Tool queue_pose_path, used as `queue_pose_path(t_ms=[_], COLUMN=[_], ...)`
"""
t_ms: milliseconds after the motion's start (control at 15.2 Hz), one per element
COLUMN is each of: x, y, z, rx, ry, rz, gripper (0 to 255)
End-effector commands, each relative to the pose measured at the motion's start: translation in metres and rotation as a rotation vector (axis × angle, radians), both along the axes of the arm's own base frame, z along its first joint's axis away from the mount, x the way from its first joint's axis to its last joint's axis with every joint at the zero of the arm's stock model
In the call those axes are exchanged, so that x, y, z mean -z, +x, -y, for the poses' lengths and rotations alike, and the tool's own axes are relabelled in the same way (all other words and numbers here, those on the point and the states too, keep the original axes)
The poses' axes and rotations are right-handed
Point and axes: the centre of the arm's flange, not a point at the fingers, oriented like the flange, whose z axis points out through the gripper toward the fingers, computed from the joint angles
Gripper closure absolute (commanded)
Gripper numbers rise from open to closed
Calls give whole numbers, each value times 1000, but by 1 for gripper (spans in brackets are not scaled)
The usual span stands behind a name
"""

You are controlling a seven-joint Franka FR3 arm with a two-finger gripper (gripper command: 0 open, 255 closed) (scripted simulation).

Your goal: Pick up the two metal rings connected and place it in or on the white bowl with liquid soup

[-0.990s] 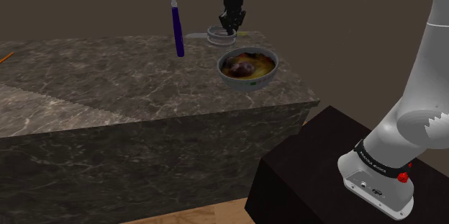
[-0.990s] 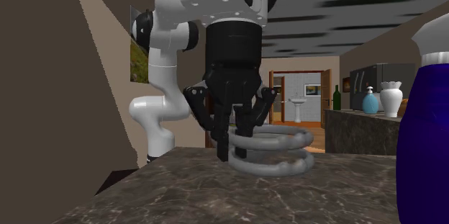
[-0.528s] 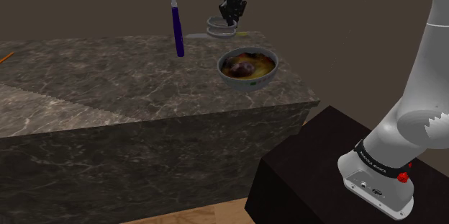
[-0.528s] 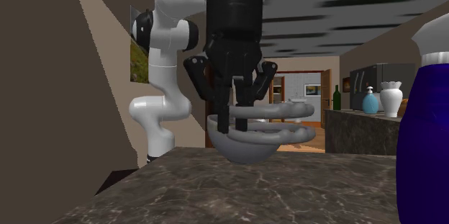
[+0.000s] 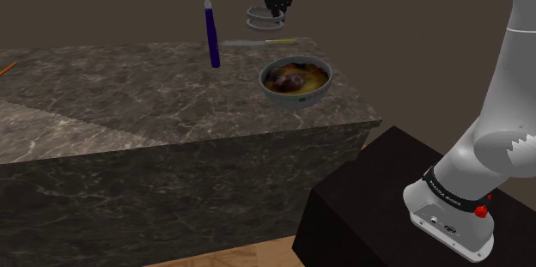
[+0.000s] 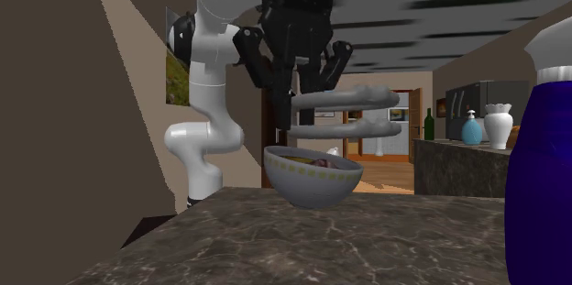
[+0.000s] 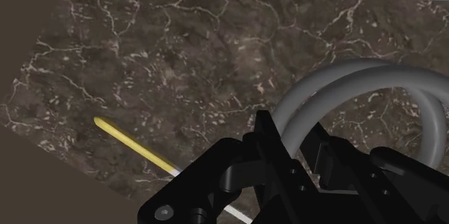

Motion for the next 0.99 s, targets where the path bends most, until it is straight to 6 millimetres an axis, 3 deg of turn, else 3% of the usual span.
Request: queue_pose_path(t_ms=[0, 198, 924], x=[-11, -23, -24], y=[0, 0, -143], z=[0, 0, -26], rx=[0, 0, 0], ry=[0, 0, 0], rz=[0, 0, 0], gripper=[255, 255, 255])
